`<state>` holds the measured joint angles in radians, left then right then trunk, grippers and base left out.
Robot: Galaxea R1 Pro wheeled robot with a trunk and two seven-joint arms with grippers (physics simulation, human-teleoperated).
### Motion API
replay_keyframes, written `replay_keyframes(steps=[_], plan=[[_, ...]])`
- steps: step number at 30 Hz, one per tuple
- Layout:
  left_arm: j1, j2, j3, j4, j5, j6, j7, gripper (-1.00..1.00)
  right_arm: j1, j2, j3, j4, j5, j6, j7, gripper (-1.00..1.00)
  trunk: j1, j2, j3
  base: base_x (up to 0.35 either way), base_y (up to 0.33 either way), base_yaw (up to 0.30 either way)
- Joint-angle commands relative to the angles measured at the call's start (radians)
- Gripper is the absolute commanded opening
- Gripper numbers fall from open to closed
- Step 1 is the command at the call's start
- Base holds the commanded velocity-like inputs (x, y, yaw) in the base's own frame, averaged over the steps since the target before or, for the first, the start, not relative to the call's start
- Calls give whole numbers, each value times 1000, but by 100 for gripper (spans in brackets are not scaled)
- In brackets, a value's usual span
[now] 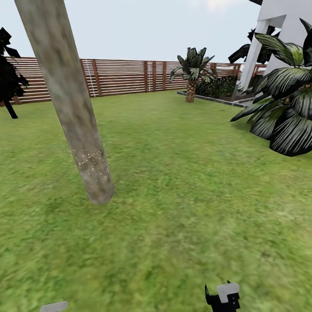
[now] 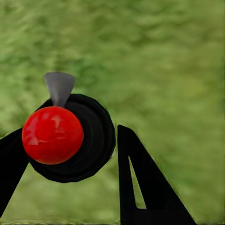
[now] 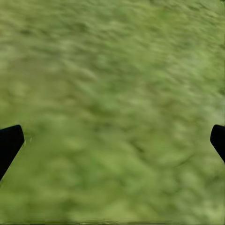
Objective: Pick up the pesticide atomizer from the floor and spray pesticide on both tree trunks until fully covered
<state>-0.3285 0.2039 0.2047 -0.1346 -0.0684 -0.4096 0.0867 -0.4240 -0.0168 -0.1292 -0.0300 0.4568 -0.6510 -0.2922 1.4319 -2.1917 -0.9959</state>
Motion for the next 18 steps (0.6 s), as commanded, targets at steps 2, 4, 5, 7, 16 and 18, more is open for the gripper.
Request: replay_keyframes(steps=[2, 4, 5, 7, 16, 18], plan=[[0, -3, 4, 8, -7, -4, 5, -100, 3, 1, -7, 1, 10, -2, -4, 100, -1, 0, -1, -236, -172, 284], [0, -15, 4, 12, 6, -6, 5, -100, 10, 2, -7, 1, 10, -2, -5, 100, -1, 0, -1, -267, -183, 285], [1, -20, 5, 14, 19, -8, 4, -100, 12, 2, -7, 1, 10, -2, -4, 100, -1, 0, -1, -290, -151, 285], [2, -24, 5, 14, 42, -9, 4, -100, 14, 2, -7, 1, 10, -2, -4, 100, -1, 0, -1, -303, -117, 285], [3, -31, 4, 15, 57, -9, 2, -100, 15, 1, -7, 2, 12, -2, -4, 100, -1, 0, -1, -303, -14, 285], [3, -31, 4, 15, 56, -9, -1, -100, 17, 0, -7, 3, 12, -2, -2, 100, -1, 0, -1, -68, 0, 285]])
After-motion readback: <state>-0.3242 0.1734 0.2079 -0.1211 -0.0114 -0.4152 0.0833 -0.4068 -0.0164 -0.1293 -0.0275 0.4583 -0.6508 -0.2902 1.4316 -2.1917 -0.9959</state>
